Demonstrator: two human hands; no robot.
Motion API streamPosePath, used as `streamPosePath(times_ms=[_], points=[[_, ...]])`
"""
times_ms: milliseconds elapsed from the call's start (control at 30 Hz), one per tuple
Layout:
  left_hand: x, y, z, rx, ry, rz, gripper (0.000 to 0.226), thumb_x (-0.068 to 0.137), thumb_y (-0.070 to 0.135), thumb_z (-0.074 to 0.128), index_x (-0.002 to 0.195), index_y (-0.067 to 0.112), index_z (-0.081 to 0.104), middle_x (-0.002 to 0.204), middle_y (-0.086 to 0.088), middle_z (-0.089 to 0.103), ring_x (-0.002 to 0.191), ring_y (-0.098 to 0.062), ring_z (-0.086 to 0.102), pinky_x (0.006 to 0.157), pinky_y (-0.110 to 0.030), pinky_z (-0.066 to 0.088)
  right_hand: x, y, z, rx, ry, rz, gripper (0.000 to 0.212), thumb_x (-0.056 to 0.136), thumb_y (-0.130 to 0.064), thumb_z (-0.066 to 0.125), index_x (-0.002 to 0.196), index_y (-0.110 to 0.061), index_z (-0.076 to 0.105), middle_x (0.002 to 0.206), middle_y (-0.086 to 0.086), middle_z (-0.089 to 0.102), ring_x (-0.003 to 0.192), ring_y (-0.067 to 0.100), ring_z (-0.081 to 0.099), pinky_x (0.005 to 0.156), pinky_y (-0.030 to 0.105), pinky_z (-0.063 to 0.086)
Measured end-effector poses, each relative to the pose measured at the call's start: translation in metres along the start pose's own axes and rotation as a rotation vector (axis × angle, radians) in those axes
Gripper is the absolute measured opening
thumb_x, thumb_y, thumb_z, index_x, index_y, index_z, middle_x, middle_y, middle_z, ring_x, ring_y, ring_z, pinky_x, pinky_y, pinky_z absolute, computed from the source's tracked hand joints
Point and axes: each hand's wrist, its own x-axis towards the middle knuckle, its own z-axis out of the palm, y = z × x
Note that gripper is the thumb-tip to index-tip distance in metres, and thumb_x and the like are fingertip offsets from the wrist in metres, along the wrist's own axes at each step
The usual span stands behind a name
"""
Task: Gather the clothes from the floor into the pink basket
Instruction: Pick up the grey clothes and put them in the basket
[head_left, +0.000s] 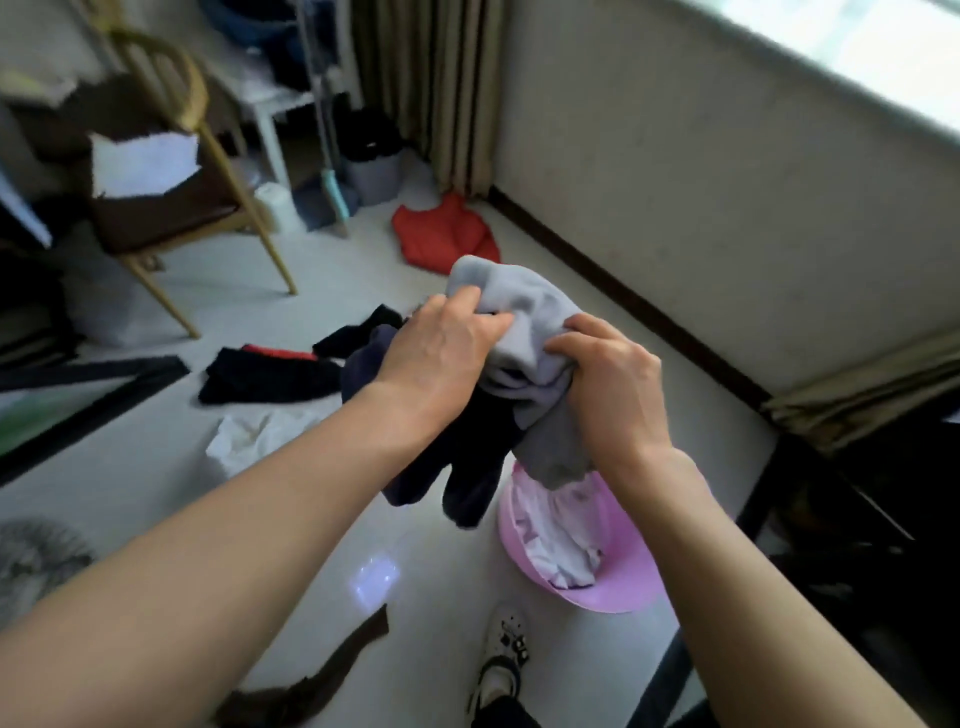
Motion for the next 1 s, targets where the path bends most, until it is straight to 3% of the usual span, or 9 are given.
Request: streamPosePath(times_ms=[167, 400, 500, 567, 633, 667, 800, 1000], points=[[0.044, 0.099, -0.011, -0.023, -0.008, 0.162, 0.031, 0.092, 0.021, 0.049, 0.120, 0.029, 0.057, 0.107, -0.009, 0.047, 0.095, -0.032, 0.051, 0.075, -0.040, 0.043, -0.012, 0.051, -0.088, -0.046, 0.203, 0.088, 0.040, 0.074, -0.026, 0.036, 0.076, -0.008, 0.072, 0.091, 0.007, 0.069, 0.079, 0.027, 0.065, 0.069, 0.037, 0.053], [0.071, 0.190, 0.034, -0.048, -0.148, 0.272, 0.046, 0.091, 0.014, 0.045, 0.135, 0.027, 0.047, 0.123, -0.011, 0.046, 0.104, -0.035, 0.052, 0.086, -0.042, 0.044, -0.043, 0.127, -0.127, -0.184, 0.204, 0.190, 0.015, 0.070, -0.002, 0.061, 0.073, -0.011, 0.072, 0.087, 0.006, 0.069, 0.075, 0.029, 0.067, 0.061, 0.038, 0.055], [0.078, 0.198, 0.071, -0.113, -0.296, 0.247, 0.049, 0.090, 0.014, 0.048, 0.138, 0.025, 0.045, 0.140, -0.014, 0.036, 0.118, -0.038, 0.048, 0.095, -0.040, 0.042, -0.053, 0.162, -0.108, -0.136, 0.115, 0.289, 0.023, 0.069, 0.005, 0.065, 0.080, -0.013, 0.075, 0.092, 0.007, 0.069, 0.081, 0.030, 0.067, 0.065, 0.038, 0.055], [0.080, 0.200, 0.096, -0.079, -0.432, 0.244, 0.061, 0.087, 0.004, 0.048, 0.144, 0.025, 0.036, 0.156, -0.015, 0.015, 0.135, -0.038, 0.032, 0.106, -0.041, 0.035, -0.059, 0.181, -0.088, -0.093, -0.072, 0.377, 0.038, 0.072, 0.005, 0.059, 0.101, -0.015, 0.074, 0.116, 0.011, 0.065, 0.104, 0.032, 0.063, 0.084, 0.039, 0.050], [0.080, 0.202, 0.117, -0.016, -0.527, 0.254, 0.075, 0.085, -0.002, 0.050, 0.149, 0.027, 0.022, 0.160, -0.012, -0.001, 0.144, -0.038, 0.012, 0.109, -0.046, 0.033, -0.066, 0.198, -0.069, -0.115, -0.331, 0.472, 0.054, 0.080, 0.003, 0.053, 0.128, -0.020, 0.060, 0.144, 0.012, 0.046, 0.130, 0.031, 0.045, 0.104, 0.039, 0.036], [0.080, 0.203, 0.124, 0.014, -0.551, 0.253, 0.079, 0.085, -0.002, 0.053, 0.150, 0.028, 0.018, 0.160, -0.010, -0.005, 0.145, -0.038, 0.006, 0.109, -0.048, 0.034, -0.068, 0.202, -0.062, -0.129, -0.395, 0.492, 0.058, 0.082, 0.003, 0.051, 0.135, -0.022, 0.053, 0.149, 0.012, 0.039, 0.135, 0.031, 0.038, 0.108, 0.039, 0.032], [0.082, 0.203, 0.139, 0.061, -0.566, 0.237, 0.088, 0.082, 0.008, 0.065, 0.150, 0.028, 0.013, 0.160, -0.008, -0.007, 0.146, -0.035, -0.001, 0.106, -0.052, 0.035, -0.068, 0.218, -0.043, -0.131, -0.435, 0.496, 0.063, 0.086, -0.007, 0.057, 0.145, -0.022, 0.038, 0.152, 0.011, 0.033, 0.139, 0.034, 0.030, 0.113, 0.041, 0.028], [0.076, 0.165, 0.136, 0.061, -0.503, 0.168, 0.082, 0.085, 0.009, 0.060, 0.150, 0.026, 0.013, 0.160, -0.009, -0.002, 0.146, -0.032, 0.003, 0.104, -0.052, 0.034, -0.049, 0.202, -0.029, -0.199, -0.457, 0.399, 0.065, 0.089, -0.018, 0.062, 0.147, -0.018, 0.034, 0.150, 0.008, 0.036, 0.139, 0.033, 0.030, 0.113, 0.041, 0.029]])
